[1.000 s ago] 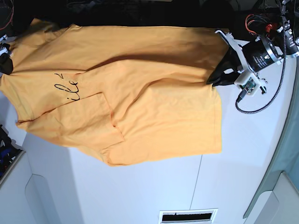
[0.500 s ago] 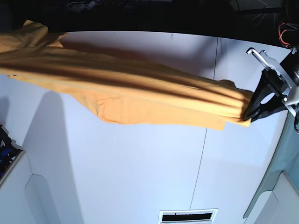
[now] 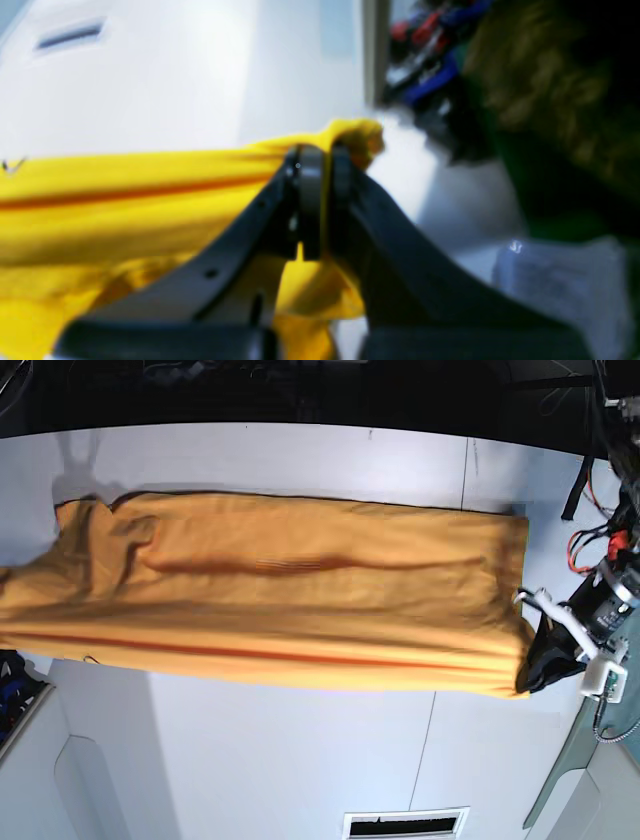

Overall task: Layout the t-shirt on the table in an organized manner, then fold the t-shirt properly
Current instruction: 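Lift the shirt with both grippers and swing it across the table, then lower the shirt onto the table, stretched between both grippers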

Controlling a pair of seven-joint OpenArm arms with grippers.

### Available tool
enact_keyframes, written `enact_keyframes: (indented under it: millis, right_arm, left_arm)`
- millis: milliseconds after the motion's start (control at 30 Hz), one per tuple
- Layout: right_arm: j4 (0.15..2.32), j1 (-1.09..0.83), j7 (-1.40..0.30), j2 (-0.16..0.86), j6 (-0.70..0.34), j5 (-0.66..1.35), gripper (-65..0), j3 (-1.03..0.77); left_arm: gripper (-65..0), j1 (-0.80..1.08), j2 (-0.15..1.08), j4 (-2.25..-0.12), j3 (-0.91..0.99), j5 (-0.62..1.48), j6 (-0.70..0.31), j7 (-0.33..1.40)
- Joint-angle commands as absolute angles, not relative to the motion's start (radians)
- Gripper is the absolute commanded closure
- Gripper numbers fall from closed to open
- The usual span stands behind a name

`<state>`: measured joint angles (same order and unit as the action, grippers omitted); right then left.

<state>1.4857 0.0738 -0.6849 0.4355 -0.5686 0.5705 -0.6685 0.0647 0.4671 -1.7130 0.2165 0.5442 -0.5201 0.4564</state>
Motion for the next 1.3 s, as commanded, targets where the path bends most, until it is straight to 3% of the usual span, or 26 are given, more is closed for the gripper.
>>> enact_keyframes:
  millis: [0,67,100,133,200,233,267,433,733,1000,1267]
  right_arm:
    - [1.433,0.141,-0.628,0.462,-0.547,0.553,0.0,-0.644]
    - [1.280,0.228,-0.586,0.465,-0.546,0.517,0.0,-0.584]
    - [1.212,0.260,-0.567,0.465,-0.546,0.512,0.0,-0.565]
    - [1.153,0.286,-0.556,0.464,-0.546,0.516,-5.1,-0.549]
    - [1.068,0.311,-0.554,0.463,-0.546,0.534,-25.6,-0.527]
    - [1.048,0.313,-0.558,0.462,-0.547,0.546,-32.6,-0.522]
    - [1.040,0.312,-0.567,0.461,-0.547,0.557,-35.3,-0.521]
    - [1.046,0.304,-0.625,0.463,-0.546,0.569,-35.1,-0.555]
    - [1.075,0.157,-0.678,0.443,-0.556,0.659,-35.1,-0.638]
    - [1.075,0.035,-0.589,0.405,-0.566,0.667,-34.9,-0.638]
    - [1.075,0.075,-0.571,0.354,-0.561,0.646,-34.9,-0.640]
  left_arm:
    - [0.0,-0.004,0.488,-1.650,0.198,0.525,-0.493,0.411]
    - [0.0,-0.104,0.486,-1.479,0.128,0.479,-0.490,0.384]
    - [-4.1,-0.146,0.484,-1.401,0.099,0.460,-0.489,0.375]
    - [-12.8,-0.180,0.482,-1.333,0.076,0.444,-0.490,0.374]
    - [-26.3,-0.227,0.482,-1.229,0.040,0.428,-0.490,0.395]
    - [-28.9,-0.243,0.482,-1.196,0.033,0.429,-0.490,0.432]
    - [-29.0,-0.252,0.482,-1.175,0.032,0.429,-0.490,0.466]
    - [-29.0,-0.242,0.483,-1.197,0.039,0.447,-0.573,0.518]
    - [-28.9,-0.049,0.487,-1.369,0.060,0.483,-0.572,0.521]
    - [-28.9,-0.019,0.480,-1.376,0.060,0.496,-0.544,0.517]
    - [-28.9,-0.019,0.484,-1.376,0.060,0.489,-0.524,0.498]
